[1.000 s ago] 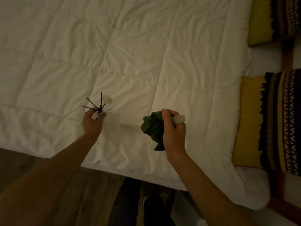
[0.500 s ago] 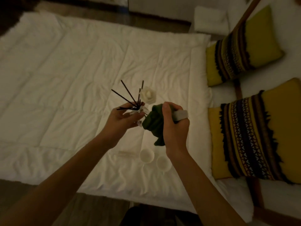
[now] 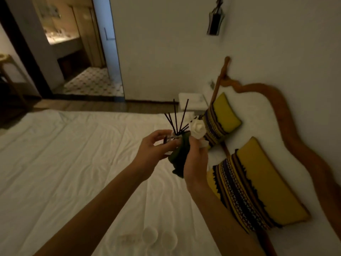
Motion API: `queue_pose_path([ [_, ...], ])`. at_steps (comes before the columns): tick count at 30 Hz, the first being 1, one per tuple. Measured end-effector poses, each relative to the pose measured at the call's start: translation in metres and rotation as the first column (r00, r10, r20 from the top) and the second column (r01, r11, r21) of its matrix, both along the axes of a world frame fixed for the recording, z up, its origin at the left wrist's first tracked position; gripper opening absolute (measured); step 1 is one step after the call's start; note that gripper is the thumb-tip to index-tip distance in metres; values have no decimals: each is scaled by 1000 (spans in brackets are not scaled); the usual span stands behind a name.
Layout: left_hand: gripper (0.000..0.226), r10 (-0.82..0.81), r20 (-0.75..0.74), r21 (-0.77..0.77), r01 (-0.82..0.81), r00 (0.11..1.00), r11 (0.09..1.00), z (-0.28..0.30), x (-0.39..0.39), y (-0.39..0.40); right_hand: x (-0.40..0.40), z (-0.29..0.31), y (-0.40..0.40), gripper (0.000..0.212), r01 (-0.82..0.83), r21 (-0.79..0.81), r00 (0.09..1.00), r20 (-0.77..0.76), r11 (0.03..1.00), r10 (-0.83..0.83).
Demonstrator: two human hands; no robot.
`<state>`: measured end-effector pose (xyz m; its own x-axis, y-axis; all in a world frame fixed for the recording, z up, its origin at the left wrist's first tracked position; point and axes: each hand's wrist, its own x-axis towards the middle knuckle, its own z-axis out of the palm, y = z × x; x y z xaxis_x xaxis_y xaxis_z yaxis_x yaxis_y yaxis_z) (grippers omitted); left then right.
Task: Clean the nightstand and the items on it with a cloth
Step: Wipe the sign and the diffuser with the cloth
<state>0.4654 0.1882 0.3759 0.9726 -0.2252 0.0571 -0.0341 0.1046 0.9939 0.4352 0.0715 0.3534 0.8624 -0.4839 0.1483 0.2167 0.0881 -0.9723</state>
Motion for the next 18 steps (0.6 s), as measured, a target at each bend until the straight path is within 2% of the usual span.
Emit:
queue_pose_path([
  [2,55,-19,-18,-29,19,1000,999,12,-4,-6,-8,11,-6,51,-38,15,999,0,999,38],
  [3,56,-35,-27,-50,34,999,998,16,-6,-9,-12,16,-10,50,-19,-30,1000,24,999,19],
  [6,49,-70,-48,-115,64,996,991,28,-15,-17,-18,30,-22,38,80,-193,992,115,978,-58],
  [9,39,-124,-28,-136,119,992,984,39,-22,-25,-20,48,-35,24,147,-201,983,135,968,-121],
  [13,38,-152,14,-148,152,988,977,54,-27,-32,-19,63,-45,5,224,-243,970,147,944,-192],
  [16,30,-150,-2,-236,145,989,961,65,-26,-36,-27,68,-36,15,243,-249,965,166,938,-206],
  [18,28,-117,-4,-269,112,993,957,70,-24,-38,-32,67,-28,19,270,-309,958,184,912,-222],
])
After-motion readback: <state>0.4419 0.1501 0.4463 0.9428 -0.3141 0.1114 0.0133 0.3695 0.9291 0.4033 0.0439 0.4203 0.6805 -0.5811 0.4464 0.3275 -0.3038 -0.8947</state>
